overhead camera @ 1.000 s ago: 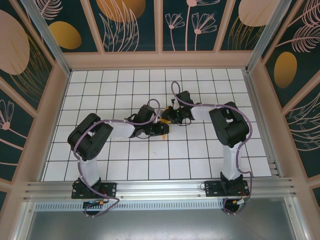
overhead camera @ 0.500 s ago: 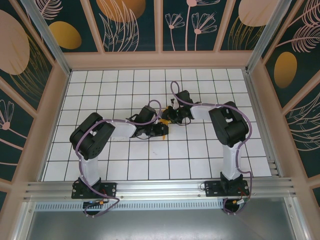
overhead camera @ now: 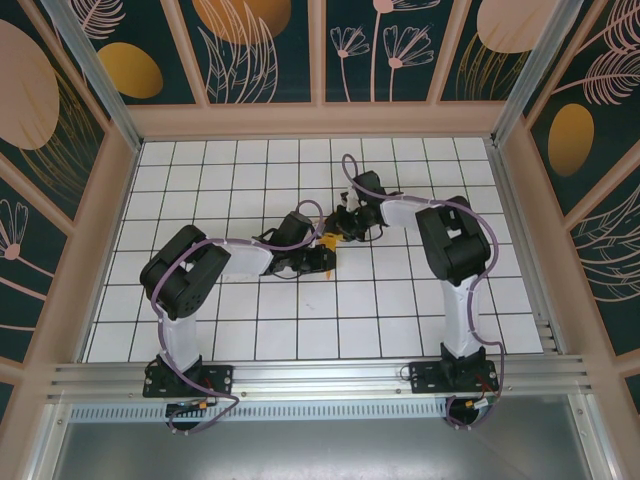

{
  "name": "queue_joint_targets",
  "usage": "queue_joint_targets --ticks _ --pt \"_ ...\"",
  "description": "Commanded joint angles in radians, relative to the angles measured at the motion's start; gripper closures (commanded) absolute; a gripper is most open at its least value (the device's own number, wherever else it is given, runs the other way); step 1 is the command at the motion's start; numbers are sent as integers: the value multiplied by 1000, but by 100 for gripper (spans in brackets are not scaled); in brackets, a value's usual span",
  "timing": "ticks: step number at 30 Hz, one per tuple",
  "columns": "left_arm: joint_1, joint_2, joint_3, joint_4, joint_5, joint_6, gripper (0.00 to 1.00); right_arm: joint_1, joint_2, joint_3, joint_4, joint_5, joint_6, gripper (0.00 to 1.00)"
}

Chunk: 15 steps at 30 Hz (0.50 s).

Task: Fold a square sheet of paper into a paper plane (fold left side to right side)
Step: Fold the wing for the fifth time at the center of the table.

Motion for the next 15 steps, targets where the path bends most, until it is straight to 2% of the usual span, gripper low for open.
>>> queue_joint_targets --ticks 1,8,15 --pt "-24 79 -34 -162 -45 19 78 -76 74 63 49 163 -71 73" --pt "-26 82 -36 -162 -48 14 78 -102 129 164 22 140 -91 73" --pt "-25 67 -45 -159 -44 21 78 -104 127 152 36 130 -87 73"
